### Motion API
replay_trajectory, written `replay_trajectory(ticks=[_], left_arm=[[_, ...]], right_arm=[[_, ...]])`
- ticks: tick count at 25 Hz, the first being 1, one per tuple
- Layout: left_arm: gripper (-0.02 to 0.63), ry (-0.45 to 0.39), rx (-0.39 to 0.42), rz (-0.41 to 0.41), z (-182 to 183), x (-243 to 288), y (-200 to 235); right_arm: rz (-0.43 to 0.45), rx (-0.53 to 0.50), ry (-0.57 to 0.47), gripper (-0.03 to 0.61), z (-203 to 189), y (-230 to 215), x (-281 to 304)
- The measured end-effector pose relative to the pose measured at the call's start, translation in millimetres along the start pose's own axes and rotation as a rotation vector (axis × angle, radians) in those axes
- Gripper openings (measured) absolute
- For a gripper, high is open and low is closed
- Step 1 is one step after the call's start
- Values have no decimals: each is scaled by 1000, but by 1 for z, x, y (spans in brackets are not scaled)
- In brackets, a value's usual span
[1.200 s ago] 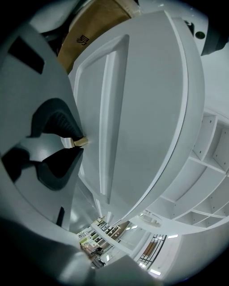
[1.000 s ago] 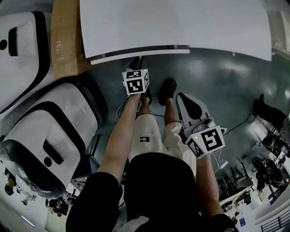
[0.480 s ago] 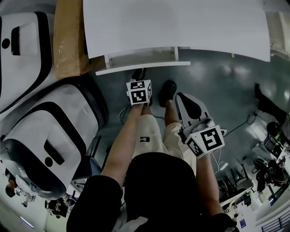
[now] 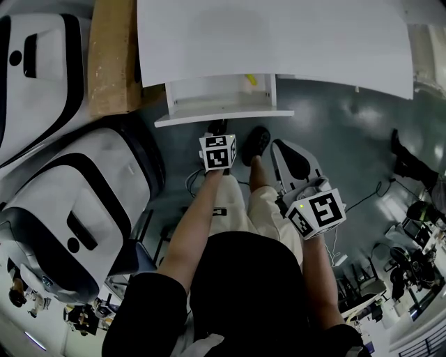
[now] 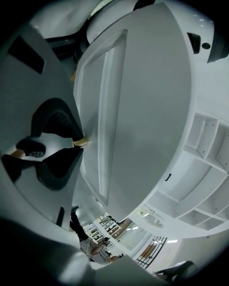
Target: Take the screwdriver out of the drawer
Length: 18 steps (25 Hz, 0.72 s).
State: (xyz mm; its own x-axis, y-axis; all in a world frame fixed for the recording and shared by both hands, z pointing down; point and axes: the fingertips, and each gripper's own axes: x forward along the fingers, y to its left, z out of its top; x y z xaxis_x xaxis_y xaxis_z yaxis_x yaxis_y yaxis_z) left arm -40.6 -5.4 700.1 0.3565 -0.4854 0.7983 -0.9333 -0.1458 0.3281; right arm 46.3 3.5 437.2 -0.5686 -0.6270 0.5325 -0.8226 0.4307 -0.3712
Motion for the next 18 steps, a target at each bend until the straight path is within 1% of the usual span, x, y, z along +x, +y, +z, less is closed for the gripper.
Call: replay_trajectory(ticks=[10, 14, 18], left_arm=[[86, 23, -11, -2, -33, -17, -7], [84, 11, -32, 7, -38, -20, -9], [84, 0, -38, 12, -42, -22, -10]], right_arm=[[19, -22, 22, 17, -6, -4, 0], [28, -43, 56, 17, -14, -6, 1], [42, -47, 68, 17, -17, -9, 1]])
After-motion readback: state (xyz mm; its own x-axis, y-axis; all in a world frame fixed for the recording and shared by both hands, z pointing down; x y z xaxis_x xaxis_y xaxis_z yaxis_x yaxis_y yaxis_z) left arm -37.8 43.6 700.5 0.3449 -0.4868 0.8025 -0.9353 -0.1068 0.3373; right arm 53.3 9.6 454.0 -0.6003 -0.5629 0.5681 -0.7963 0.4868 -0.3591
